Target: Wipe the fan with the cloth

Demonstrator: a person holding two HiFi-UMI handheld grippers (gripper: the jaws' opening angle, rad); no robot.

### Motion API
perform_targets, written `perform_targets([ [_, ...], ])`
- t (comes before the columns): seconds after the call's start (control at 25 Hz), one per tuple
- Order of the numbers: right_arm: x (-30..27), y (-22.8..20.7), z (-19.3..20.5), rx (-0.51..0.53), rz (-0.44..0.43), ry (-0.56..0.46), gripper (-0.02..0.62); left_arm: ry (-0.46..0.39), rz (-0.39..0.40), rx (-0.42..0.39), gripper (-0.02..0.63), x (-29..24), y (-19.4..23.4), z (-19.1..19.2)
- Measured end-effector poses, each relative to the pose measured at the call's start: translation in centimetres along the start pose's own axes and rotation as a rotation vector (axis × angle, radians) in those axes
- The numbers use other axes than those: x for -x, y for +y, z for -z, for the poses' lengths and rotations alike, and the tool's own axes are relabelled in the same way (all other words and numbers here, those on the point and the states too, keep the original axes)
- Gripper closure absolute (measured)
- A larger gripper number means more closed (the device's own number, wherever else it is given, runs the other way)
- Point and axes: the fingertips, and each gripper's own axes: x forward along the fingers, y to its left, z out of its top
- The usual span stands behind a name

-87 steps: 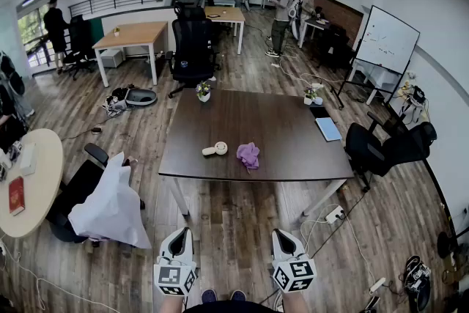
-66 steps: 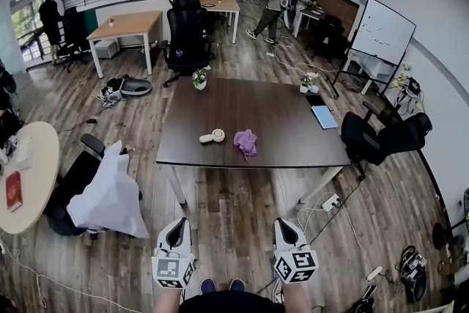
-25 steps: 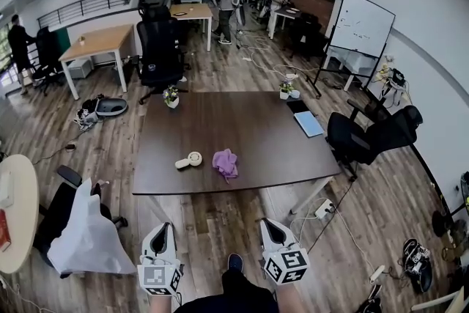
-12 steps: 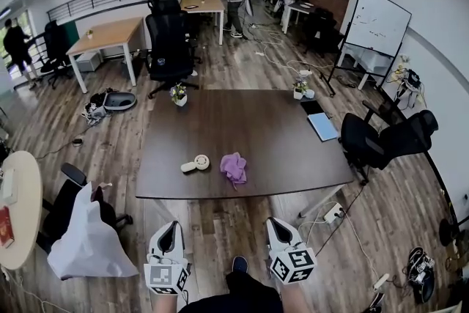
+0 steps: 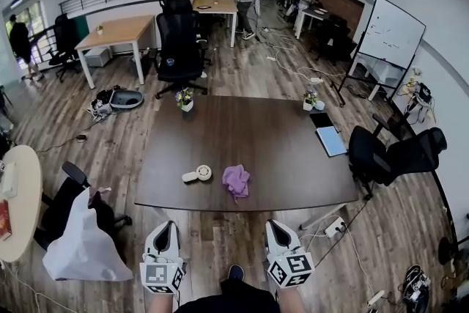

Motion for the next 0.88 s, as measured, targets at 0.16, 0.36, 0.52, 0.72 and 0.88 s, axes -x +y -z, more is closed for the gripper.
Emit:
perform_targets([
  [0.16, -2.1, -1.6, -1.1, 0.001, -0.029, 0.029, 0.584, -0.014, -0.036, -0.015, 0.611, -2.6, -0.3, -1.4],
  [0.36, -5.2, -3.4, -1.6, -0.007, -0.087, 0.046, 0.584, -0.02, -0.065, 0.005, 0.611, -5.5, -0.9, -1.7],
  [0.52, -7.5, -5.2, -0.9, -0.027, -0.116, 0.066, 0.584, -0.012, -0.086, 0.007, 0.611, -7.0, -1.3, -0.9],
  [0.72, -10.0, -6.2, -0.8, -0.03, -0.13, 0.087, 0.584, 0.012, -0.108, 0.004, 0.611, -8.0, -0.9, -0.5],
  [0.88, -11.8, -5.9, -0.4, -0.013, -0.149, 0.114, 0.584, 0.026, -0.133, 0.007, 0.611, -9.1, 0.2, -0.2],
])
